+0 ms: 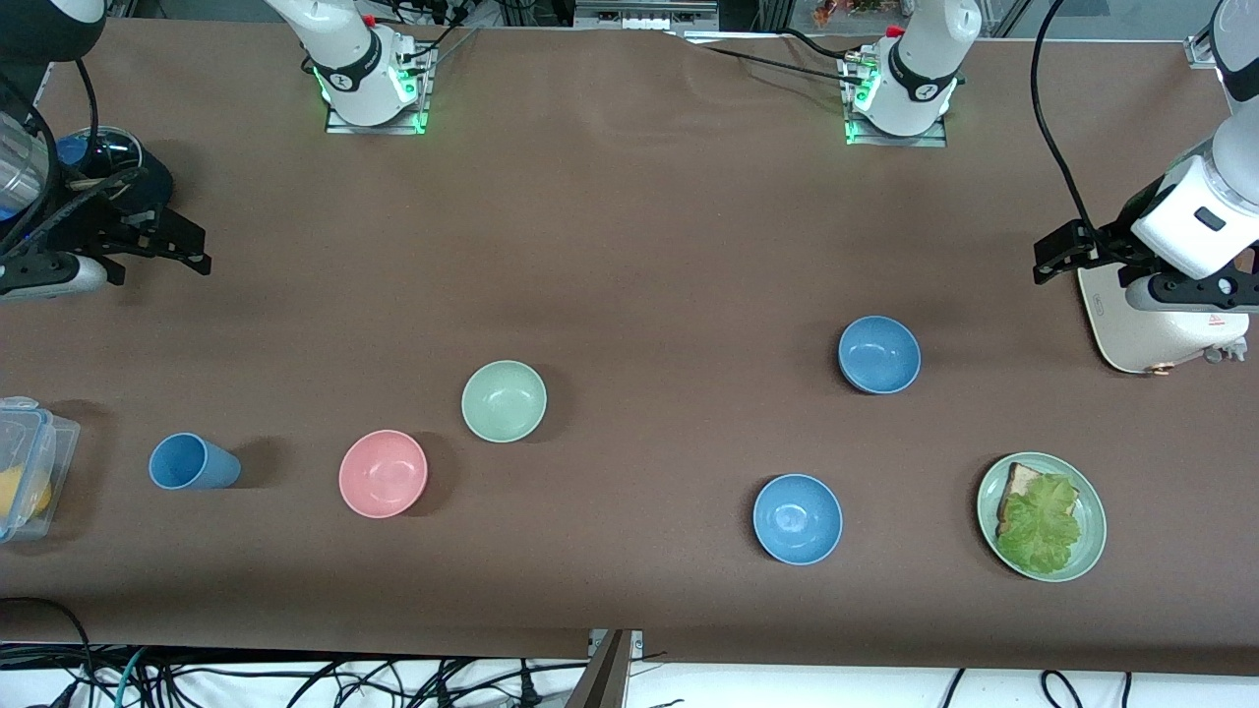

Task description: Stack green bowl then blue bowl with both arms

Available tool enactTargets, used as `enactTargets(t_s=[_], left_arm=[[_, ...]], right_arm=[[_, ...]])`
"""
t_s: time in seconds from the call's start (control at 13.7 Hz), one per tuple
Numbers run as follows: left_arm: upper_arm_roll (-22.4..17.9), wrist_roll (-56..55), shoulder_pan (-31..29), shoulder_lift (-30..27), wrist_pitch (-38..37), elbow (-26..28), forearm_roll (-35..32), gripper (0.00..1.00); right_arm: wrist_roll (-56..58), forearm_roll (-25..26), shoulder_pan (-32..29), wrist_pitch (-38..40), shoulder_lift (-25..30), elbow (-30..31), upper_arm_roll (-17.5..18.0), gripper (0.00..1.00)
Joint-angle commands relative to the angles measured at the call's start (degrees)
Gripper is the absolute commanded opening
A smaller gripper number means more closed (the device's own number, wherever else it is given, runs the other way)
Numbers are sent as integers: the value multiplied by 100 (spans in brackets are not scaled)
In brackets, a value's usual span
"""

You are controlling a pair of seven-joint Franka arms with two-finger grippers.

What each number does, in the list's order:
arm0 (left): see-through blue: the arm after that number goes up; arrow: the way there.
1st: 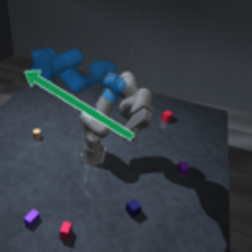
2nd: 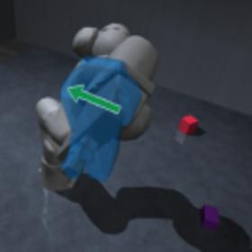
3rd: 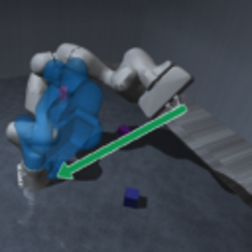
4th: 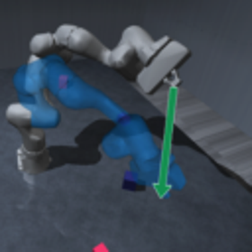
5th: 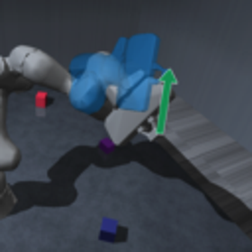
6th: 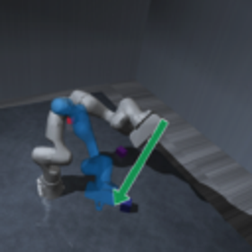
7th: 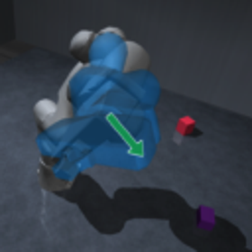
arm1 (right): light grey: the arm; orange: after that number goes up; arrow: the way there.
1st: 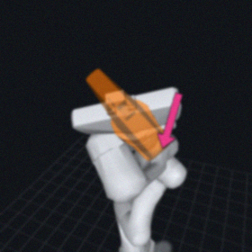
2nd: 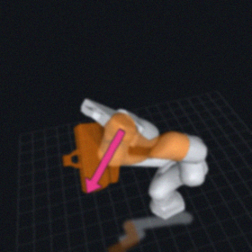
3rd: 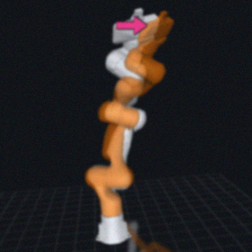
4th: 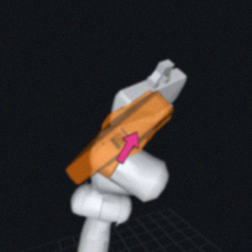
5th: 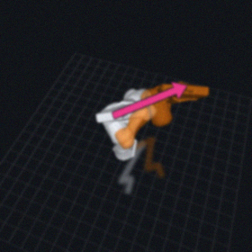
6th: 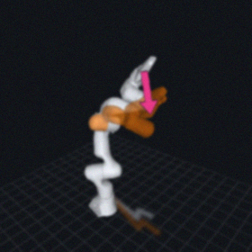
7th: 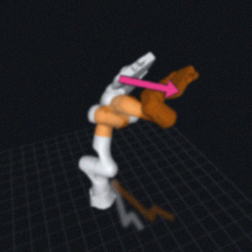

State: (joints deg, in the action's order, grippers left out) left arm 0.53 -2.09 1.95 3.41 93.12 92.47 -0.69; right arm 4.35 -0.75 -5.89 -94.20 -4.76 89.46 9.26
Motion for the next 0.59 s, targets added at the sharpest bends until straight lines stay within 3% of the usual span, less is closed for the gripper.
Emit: enactTargets(t_s=[0.0,0.07,0.22,0.51], left_arm=[[0,77,-20,72,-136,-177,174,100],[0,77,-20,72,-136,-177,174,100],[0,77,-20,72,-136,-177,174,100],[0,77,-20,72,-136,-177,174,100]], right_arm=[[22,-607,-9,104,-95,-174,15,100],[31,-794,-9,104,-95,-174,15,100],[57,-534,201,112,-392,-165,32,100],[-30,-523,571,8,-1034,-78,32,100]])
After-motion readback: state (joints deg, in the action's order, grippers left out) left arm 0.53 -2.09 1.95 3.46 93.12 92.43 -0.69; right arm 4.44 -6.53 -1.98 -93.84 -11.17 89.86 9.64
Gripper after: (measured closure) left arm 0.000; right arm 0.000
